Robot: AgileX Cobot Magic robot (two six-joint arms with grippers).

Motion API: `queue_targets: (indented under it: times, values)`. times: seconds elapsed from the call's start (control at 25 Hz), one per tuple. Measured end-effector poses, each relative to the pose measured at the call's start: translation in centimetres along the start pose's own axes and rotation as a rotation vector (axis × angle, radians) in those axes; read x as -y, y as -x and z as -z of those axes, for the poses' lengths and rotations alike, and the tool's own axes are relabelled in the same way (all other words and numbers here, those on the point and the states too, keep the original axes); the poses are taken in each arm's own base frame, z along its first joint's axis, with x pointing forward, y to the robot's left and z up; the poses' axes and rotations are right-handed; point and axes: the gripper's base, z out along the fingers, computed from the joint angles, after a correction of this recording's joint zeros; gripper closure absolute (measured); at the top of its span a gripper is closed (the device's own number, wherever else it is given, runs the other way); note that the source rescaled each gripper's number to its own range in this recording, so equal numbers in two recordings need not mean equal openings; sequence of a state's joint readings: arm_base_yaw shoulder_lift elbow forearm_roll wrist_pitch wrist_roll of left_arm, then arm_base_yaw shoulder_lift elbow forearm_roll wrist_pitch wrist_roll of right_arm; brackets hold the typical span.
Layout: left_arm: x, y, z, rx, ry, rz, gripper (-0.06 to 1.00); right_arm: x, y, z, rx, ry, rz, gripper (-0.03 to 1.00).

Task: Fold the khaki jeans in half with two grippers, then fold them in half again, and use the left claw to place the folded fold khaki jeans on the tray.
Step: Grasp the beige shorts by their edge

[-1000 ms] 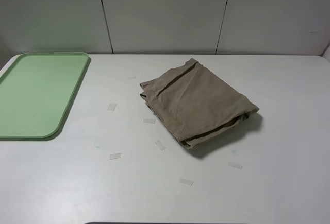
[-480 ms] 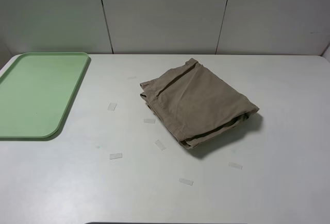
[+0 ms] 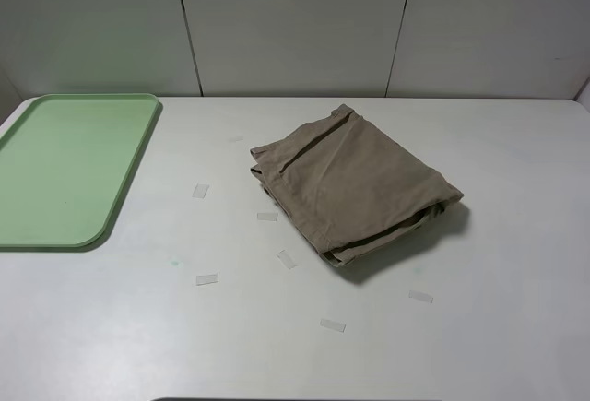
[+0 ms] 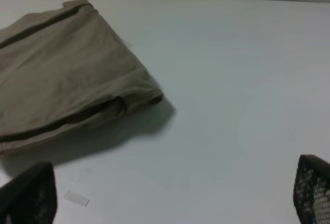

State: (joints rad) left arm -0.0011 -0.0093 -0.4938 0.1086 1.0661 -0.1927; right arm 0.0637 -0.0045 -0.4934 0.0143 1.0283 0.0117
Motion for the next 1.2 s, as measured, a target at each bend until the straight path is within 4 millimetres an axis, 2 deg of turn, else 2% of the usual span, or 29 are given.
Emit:
queue_targets:
  times: [1.2]
  values:
    - [0.0, 0.0, 0.0, 0.0, 0.0, -0.001, 0.02, 0.0, -0.01, 0.02, 0.002, -0.001, 0.003, -0.03]
